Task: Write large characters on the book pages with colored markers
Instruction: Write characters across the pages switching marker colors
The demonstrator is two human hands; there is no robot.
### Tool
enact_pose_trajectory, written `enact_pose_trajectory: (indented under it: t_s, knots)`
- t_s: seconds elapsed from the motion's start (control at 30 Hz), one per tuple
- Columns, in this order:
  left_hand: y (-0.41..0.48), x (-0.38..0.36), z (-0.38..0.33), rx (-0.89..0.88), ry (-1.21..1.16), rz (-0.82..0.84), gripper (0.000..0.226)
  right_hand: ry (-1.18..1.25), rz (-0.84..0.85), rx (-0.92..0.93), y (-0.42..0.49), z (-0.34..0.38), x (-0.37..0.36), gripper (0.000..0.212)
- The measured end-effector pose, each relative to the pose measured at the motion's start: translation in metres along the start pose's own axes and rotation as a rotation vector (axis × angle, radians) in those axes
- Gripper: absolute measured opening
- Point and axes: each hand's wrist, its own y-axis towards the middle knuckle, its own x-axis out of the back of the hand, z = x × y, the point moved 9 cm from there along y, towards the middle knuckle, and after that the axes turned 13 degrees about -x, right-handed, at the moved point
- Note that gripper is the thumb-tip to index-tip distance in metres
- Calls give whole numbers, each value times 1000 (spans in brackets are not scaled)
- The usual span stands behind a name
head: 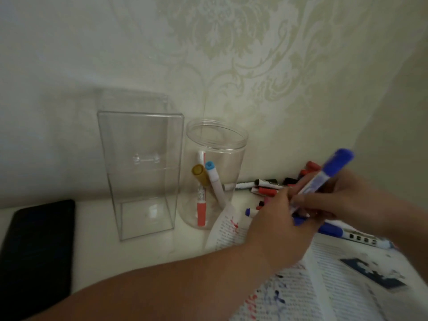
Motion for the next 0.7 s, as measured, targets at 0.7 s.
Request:
enact_pose_trajectory:
  t_s: [0.7]
  knots:
    - [-5, 5, -10, 160, 225, 143, 41, -596, 185, 109, 23, 194, -73, 62]
